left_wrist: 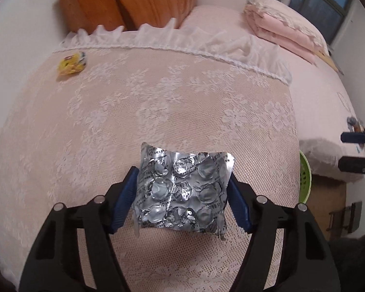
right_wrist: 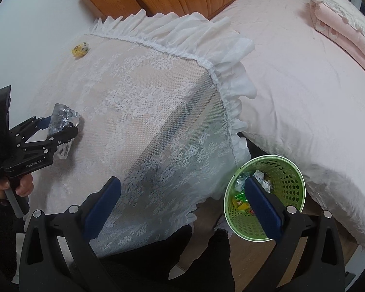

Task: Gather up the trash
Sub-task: 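Grasp the silver blister pack with left tool while right tool grasps the yellow wrapper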

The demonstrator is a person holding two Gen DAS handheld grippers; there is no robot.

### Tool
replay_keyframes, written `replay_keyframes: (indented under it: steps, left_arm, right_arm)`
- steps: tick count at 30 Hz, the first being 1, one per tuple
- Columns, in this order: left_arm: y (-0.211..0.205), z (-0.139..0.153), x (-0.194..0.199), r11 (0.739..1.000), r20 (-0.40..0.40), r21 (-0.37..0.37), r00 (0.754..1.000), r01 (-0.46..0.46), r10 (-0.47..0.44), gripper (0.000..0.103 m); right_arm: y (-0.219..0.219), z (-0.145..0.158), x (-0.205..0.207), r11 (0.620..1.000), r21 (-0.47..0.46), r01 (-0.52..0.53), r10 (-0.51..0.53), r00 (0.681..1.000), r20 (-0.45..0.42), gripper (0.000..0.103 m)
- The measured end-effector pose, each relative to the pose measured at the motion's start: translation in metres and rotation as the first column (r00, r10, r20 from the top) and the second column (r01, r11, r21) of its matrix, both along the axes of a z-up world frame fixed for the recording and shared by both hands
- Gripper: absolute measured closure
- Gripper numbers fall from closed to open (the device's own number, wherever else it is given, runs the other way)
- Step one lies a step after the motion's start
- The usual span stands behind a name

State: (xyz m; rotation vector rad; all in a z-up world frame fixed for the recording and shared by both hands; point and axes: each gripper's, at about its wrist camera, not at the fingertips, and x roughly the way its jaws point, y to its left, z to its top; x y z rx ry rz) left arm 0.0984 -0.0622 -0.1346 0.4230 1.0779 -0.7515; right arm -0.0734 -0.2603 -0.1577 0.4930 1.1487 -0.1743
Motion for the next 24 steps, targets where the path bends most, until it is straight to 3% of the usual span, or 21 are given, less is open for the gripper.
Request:
replay_keyframes:
  steps: [2,4,8,10,12,18,24]
  left_arm:
    - [0.016,0.005,0.003,0.988,0.005,0.008,0.989,-0.151,0.151,0.036]
    - [0.037,0.011,0.010,0.955,-0.018,-0.016,0.955,-0.295,0.295,0.036]
    - [0.079,0.024,0.016,0.847,-0.067,-0.066,0.849,-0.527,0.523,0.036]
    - [0.096,0.028,0.017,0.799,-0.072,-0.060,0.801,-0.598,0.594,0.036]
    - [0.107,0.031,0.018,0.769,-0.067,-0.057,0.771,-0.637,0.634,0.036]
    - [0.138,0.035,0.025,0.720,-0.034,-0.062,0.722,-0.691,0.691,0.036]
    - [0.154,0.027,0.033,0.704,-0.035,-0.059,0.707,-0.707,0.707,0.036]
  right_arm:
    - [0.002,0.002,0.007,1.000,-0.001,-0.028,0.028,1.000,0.012,0.003]
    - [0.005,0.004,0.019,0.998,-0.006,-0.070,0.070,0.997,0.024,0.003]
    - [0.020,0.011,0.063,0.981,-0.041,-0.188,0.190,0.980,0.056,0.003]
    - [0.027,0.016,0.087,0.967,-0.065,-0.246,0.251,0.965,0.074,0.003]
    - [0.040,0.023,0.116,0.949,-0.091,-0.301,0.309,0.946,0.099,0.003]
    - [0.097,0.042,0.230,0.879,-0.192,-0.437,0.466,0.872,0.149,0.003]
    - [0.161,0.039,0.354,0.774,-0.364,-0.518,0.583,0.807,0.092,0.004]
